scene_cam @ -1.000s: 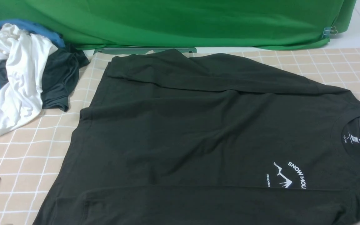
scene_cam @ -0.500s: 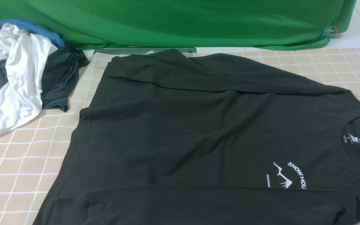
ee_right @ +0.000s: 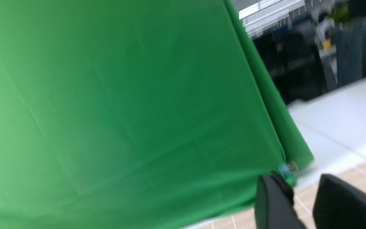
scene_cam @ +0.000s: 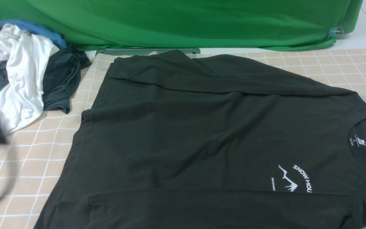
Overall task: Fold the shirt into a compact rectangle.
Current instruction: 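Grasp the left edge of the dark T-shirt lying flat on the table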
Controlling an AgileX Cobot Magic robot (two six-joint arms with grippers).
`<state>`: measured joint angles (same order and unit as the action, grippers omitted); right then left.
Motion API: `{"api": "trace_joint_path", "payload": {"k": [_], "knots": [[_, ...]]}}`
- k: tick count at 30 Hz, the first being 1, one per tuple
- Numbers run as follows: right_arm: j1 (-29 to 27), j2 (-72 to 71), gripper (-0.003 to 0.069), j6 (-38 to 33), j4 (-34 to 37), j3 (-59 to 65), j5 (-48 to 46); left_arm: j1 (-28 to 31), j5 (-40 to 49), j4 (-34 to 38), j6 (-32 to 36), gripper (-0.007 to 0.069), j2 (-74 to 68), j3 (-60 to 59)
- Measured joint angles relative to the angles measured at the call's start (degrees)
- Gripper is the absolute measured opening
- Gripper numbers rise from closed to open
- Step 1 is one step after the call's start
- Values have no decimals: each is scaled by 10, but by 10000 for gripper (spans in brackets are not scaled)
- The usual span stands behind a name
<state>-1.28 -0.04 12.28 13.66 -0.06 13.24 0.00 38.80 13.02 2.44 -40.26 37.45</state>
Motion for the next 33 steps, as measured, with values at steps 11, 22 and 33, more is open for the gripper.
{"api": "trace_joint_path", "payload": {"k": [11, 22, 33], "knots": [[58, 246, 38, -159, 0, -368, -477, -102, 124, -33, 26, 15, -280, -21], [85, 430, 38, -266, 62, -428, -585, -162, 26, -173, -101, 111, -328, -24], [85, 434, 38, -280, 87, -425, -571, -162, -23, -186, -131, 545, -430, -24]]}}
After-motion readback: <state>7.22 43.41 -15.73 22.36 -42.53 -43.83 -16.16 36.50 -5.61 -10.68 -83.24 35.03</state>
